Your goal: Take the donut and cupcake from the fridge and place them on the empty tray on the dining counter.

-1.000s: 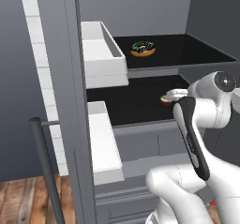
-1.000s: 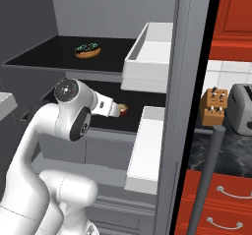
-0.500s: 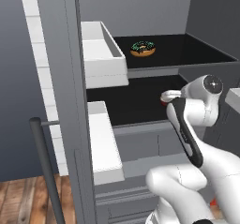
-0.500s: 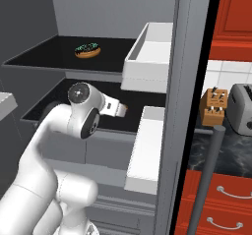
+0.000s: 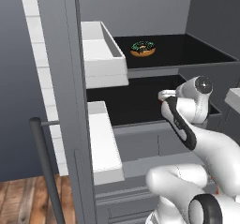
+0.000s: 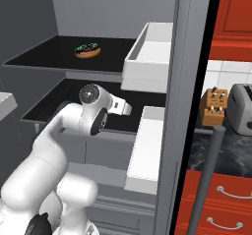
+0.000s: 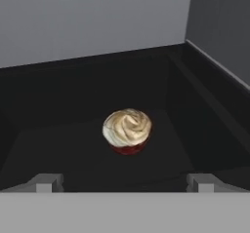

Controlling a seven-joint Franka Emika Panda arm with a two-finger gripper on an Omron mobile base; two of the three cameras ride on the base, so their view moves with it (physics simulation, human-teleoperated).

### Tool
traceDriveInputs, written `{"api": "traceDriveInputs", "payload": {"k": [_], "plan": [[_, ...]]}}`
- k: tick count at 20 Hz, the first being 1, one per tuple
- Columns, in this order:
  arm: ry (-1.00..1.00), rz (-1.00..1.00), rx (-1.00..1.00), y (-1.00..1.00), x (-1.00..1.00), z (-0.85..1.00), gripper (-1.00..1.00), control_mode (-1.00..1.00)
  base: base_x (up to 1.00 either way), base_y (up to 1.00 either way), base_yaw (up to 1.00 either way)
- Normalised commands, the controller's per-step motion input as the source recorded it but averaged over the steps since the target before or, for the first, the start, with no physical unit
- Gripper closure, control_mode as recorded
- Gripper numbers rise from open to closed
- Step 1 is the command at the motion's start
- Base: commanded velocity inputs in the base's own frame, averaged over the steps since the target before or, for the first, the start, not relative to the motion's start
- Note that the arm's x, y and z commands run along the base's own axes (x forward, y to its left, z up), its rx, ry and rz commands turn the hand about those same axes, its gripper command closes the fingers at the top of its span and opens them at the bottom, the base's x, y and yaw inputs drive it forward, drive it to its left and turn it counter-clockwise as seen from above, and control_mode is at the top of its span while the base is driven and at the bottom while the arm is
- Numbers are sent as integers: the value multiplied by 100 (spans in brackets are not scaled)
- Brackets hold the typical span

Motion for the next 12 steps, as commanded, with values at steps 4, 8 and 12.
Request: {"api": "traceDriveInputs", "payload": {"k": [4,8,12], "plan": [[0,0,0,-9,43,-16,-100,-100,0,0,0],[0,0,0,0,40,-20,-100,-100,0,0,0],[3,0,0,-3,36,-20,-100,-100,0,0,0]]}}
